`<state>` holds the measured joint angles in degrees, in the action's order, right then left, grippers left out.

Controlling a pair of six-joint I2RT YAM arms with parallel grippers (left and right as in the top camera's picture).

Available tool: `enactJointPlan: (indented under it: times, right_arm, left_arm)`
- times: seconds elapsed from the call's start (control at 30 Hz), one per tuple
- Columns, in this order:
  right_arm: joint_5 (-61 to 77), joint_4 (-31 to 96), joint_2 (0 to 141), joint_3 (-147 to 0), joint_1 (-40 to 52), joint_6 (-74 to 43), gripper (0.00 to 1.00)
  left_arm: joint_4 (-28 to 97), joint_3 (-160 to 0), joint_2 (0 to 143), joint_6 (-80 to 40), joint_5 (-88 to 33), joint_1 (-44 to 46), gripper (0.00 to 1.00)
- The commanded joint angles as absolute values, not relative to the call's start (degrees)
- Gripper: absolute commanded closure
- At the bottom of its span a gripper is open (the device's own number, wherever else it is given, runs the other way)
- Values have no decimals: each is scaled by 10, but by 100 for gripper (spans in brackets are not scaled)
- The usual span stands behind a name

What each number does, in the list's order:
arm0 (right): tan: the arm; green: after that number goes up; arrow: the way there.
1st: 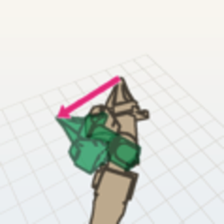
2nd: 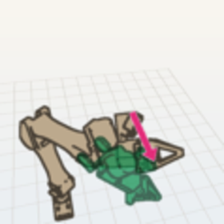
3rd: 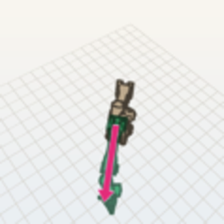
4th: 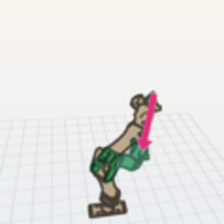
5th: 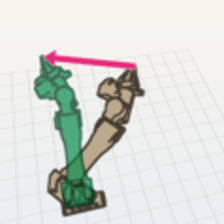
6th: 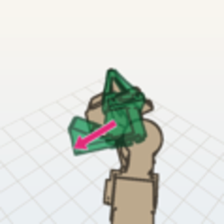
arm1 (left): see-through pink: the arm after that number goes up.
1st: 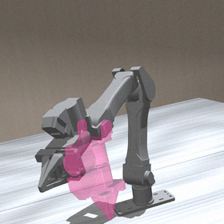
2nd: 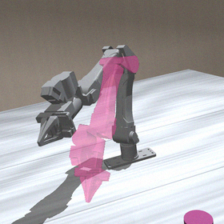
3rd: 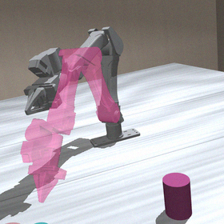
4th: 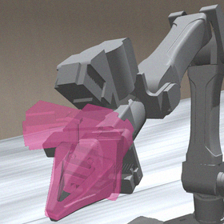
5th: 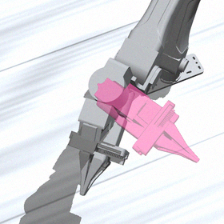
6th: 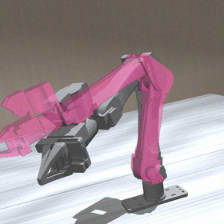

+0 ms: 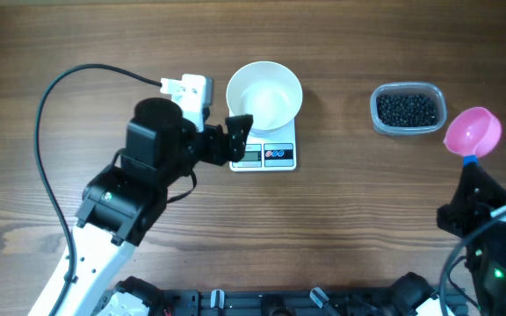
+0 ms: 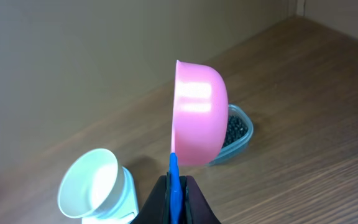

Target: Scoop item into bowl and weigh 150g on scale

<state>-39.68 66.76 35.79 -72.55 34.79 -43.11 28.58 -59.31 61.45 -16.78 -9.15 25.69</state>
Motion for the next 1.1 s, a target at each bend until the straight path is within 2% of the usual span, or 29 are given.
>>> enactJointPlan:
  times: [0.0, 0.3, 0.37, 0.4, 0.5, 0.53, 0.57, 0.73, 1.07]
  right_arm:
    - [-371, 662, 415, -734, 348, -387, 96]
    - [-303, 624, 526, -735, 337, -361, 96]
    - [-282, 625, 531, -735, 314, -360, 96]
    - [-267, 626, 531, -735, 293, -358, 96]
    - [-208, 626, 532, -735, 226, -317, 96]
    - [-191, 626, 535, -735, 208, -309, 96]
    - [-160, 625, 538, -735, 183, -289, 96]
    - [-62, 626, 573, -735, 126, -242, 96]
    - [-63, 610, 611, -735, 119, -242, 96]
  left_arm:
    - [303, -607, 628, -150, -45, 296, 9]
    - [318, -607, 687, -152, -44, 385, 8]
    - [318, -607, 696, -152, -44, 392, 14]
    - [318, -607, 701, -152, -44, 393, 23]
    - [320, -607, 706, -152, -44, 393, 76]
    - [321, -607, 708, -152, -44, 393, 83]
    - [324, -607, 712, -152, -44, 393, 96]
    - [347, -607, 755, -157, -44, 393, 96]
    - [330, -607, 893, -158, -7, 403, 96]
